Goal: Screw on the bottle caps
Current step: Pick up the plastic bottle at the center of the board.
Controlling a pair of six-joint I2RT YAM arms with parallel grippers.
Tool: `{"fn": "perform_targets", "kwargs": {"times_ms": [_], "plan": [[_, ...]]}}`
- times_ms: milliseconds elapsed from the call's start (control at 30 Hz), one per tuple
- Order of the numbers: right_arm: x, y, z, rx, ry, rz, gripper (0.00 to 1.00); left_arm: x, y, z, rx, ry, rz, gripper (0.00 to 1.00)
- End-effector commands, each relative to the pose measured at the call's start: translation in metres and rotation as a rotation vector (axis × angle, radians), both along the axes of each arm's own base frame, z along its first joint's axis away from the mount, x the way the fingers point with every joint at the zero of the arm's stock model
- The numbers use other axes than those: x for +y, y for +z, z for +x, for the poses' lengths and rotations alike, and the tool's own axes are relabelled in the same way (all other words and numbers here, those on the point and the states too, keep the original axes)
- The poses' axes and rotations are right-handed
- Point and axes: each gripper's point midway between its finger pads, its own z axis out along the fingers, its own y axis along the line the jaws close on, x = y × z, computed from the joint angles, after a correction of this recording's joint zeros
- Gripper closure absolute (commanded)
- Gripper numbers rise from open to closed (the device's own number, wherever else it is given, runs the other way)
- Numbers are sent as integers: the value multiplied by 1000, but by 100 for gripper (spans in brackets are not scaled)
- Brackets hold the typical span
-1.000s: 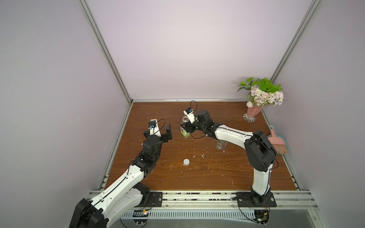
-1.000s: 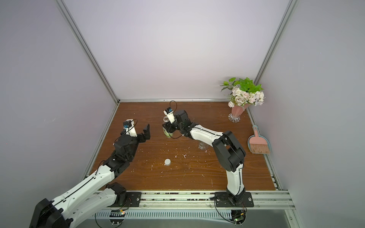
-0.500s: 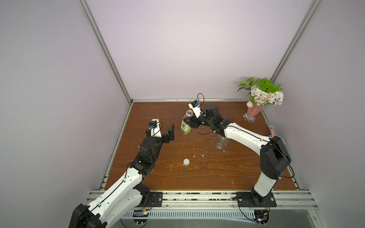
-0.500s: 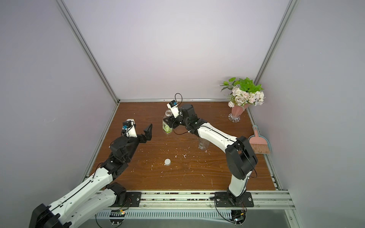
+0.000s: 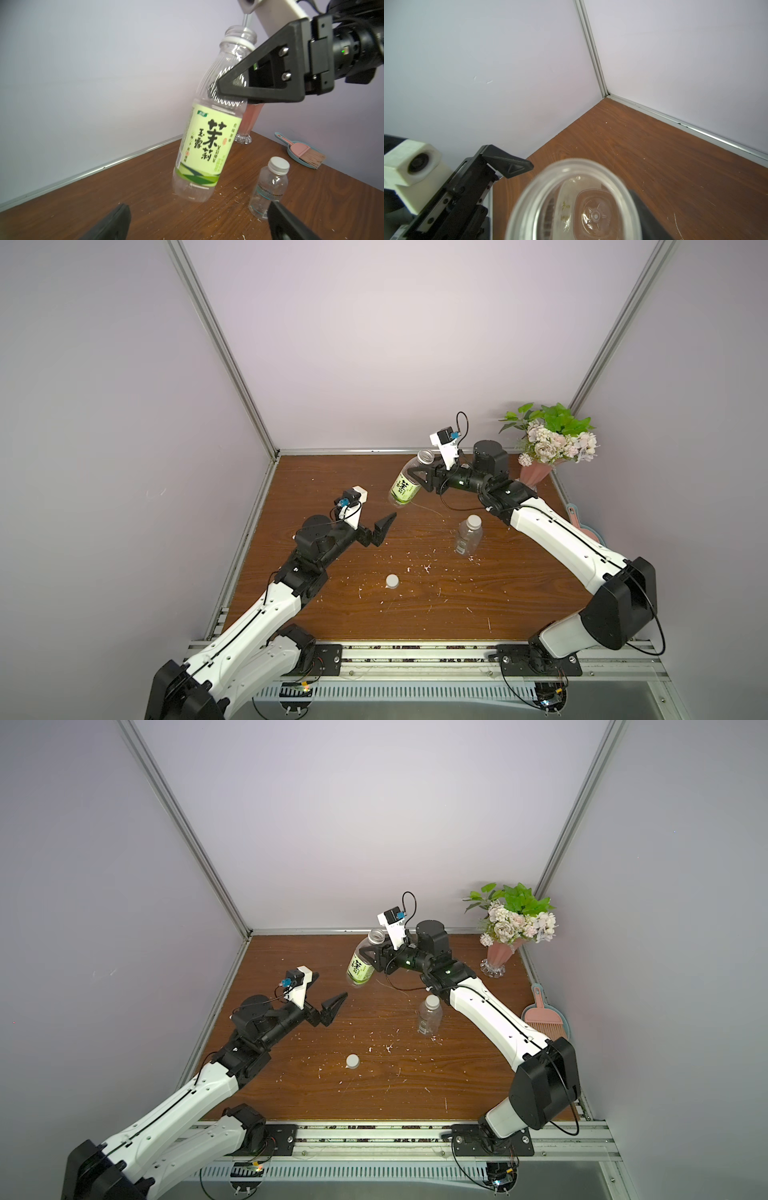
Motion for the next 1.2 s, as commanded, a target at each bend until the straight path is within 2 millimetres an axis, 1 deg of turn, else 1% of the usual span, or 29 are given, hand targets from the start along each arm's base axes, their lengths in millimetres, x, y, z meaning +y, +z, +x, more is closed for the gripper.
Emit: {"fn": "perform_targets", "kwargs": {"times_ms": [0, 33, 233, 400, 533, 733, 867, 1067, 1167], "plan": [[2, 36, -19, -17, 84, 75, 55, -30, 4, -7, -40, -116, 104, 1], [2, 37, -21, -13, 91, 80, 55, -33, 4, -5, -40, -114, 117, 1], [-2, 44, -31, -24, 105, 91, 55, -34, 10, 3, -79, -96, 119, 1], [2, 49, -46, 8, 182, 135, 55, -44, 0, 14, -53, -109, 156, 1], [3, 45, -51, 42, 207, 150, 56, -45, 3, 18, -70, -93, 148, 1], [3, 33, -56, 68, 212, 145, 56, -43, 6, 20, -66, -75, 127, 1], [4, 27, -62, 78, 215, 156, 55, -45, 8, 19, -58, -89, 107, 0], [3, 35, -63, 72, 212, 201, 55, -49, -4, 22, -10, -100, 116, 5], [5, 35, -63, 76, 214, 208, 55, -51, -7, 21, 4, -103, 112, 7]]}}
